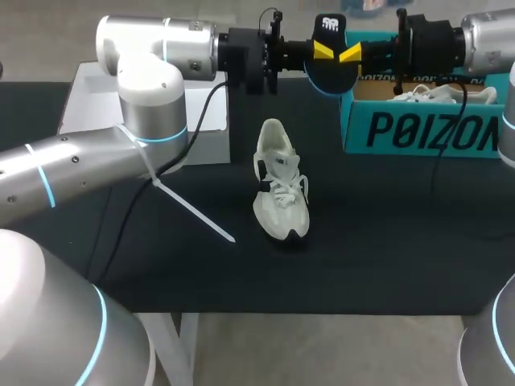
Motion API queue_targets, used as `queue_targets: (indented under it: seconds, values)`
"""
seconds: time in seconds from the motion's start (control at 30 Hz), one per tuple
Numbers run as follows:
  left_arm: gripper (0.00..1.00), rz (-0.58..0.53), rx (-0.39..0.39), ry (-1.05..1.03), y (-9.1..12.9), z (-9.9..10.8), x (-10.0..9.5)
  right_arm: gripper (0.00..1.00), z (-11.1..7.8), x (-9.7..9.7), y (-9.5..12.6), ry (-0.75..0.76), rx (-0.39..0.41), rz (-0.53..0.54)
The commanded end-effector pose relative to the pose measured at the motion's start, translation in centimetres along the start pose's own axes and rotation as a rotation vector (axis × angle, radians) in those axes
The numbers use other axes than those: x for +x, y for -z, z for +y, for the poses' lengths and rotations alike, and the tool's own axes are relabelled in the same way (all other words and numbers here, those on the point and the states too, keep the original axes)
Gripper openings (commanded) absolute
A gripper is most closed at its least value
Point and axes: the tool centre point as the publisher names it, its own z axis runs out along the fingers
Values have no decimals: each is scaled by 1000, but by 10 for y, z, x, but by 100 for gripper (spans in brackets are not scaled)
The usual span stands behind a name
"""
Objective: Take the shoe out of the shoebox, open the shoe tongue, remove and reinsert the insole, then place the shoe into the shoebox
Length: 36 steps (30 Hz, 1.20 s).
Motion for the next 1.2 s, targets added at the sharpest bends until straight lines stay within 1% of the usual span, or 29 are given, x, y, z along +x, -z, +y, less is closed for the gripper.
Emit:
queue_targets:
  seconds: [0.03, 0.2, 0.3, 0.43, 0.57, 0.67, 0.9, 0.97, 1.07, 1.2]
  values:
    - [100, 6, 3, 11, -3, 0, 0, 0, 1, 0, -4, 27, -1, 1]
    - [100, 25, 19, 50, 5, -2, 1, 0, 3, 1, 2, 90, -15, 0]
    - [100, 50, 19, 47, 14, -6, 3, 0, 6, 0, 8, 112, -24, -10]
    - [100, 85, -1, 54, 30, -11, 3, 0, 9, -1, 14, 122, -35, -26]
    - [100, 133, -26, 85, 50, -20, 11, 0, 12, -3, 18, 135, -44, -52]
    - [100, 192, -57, 96, 69, -31, 18, 0, 15, -3, 22, 138, -53, -64]
    - [100, 248, -80, 97, 104, -58, 16, 0, 16, -4, 26, 150, -75, -86]
    - [100, 281, -84, 107, 116, -67, 18, 0, 17, -4, 27, 155, -82, -92]
    - [100, 342, -94, 122, 132, -76, 25, 0, 16, -5, 28, 179, -87, -106]
    - [100, 442, -127, 142, 162, -86, 40, 0, 15, -5, 29, 227, -95, -135]
